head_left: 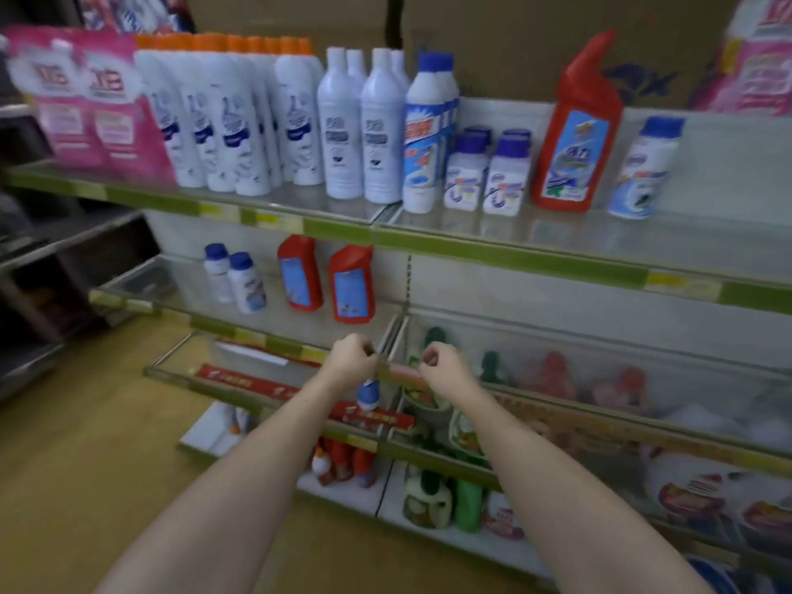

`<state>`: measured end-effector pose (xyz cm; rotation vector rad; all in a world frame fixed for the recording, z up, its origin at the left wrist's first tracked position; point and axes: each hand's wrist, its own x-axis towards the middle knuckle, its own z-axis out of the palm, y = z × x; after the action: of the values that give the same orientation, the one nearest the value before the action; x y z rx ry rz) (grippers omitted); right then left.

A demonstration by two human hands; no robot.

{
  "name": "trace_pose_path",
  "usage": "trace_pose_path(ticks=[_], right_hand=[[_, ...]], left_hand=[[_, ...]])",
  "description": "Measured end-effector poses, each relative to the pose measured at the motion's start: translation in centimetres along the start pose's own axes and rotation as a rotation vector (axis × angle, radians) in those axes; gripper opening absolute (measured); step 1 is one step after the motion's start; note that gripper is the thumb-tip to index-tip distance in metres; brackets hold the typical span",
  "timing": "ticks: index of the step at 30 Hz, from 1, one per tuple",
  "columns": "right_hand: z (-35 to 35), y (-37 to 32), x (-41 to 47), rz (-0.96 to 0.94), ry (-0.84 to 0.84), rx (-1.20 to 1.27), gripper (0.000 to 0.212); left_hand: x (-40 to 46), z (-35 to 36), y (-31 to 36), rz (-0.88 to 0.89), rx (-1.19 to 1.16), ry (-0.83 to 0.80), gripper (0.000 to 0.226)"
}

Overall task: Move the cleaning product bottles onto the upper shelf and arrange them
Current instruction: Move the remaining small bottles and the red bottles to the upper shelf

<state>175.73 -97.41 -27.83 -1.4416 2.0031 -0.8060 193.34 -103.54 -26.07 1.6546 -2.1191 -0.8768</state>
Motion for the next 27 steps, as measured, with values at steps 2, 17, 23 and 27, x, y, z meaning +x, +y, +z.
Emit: trace_pose_path(ticks=[2,17,23,27], right_hand=[[2.8,-0.2,-0.5,0.011,-0.034,0.010,0.012],[14.8,-4.7,10.8,0.025,-0.131,0.089,0.007],[19.4,-8.6,16.2,-0.008,-0.211,0.192,0.016],[22.2,-11.7,20.0,-0.078,-0.239,0.200,0.022]], left_hand=[[-0.3,0.1,-2.9,-0.031,-0.016,0.016,0.027],[9.1,-2.6,-13.0,-0.139,-0.038,0.159,0.009],[13.5,-6.6,-17.1,-0.256,-0.047,0.234,0.014],[15.7,-9.2,-20.3,-0.272,-0.055,0.301,0.011]])
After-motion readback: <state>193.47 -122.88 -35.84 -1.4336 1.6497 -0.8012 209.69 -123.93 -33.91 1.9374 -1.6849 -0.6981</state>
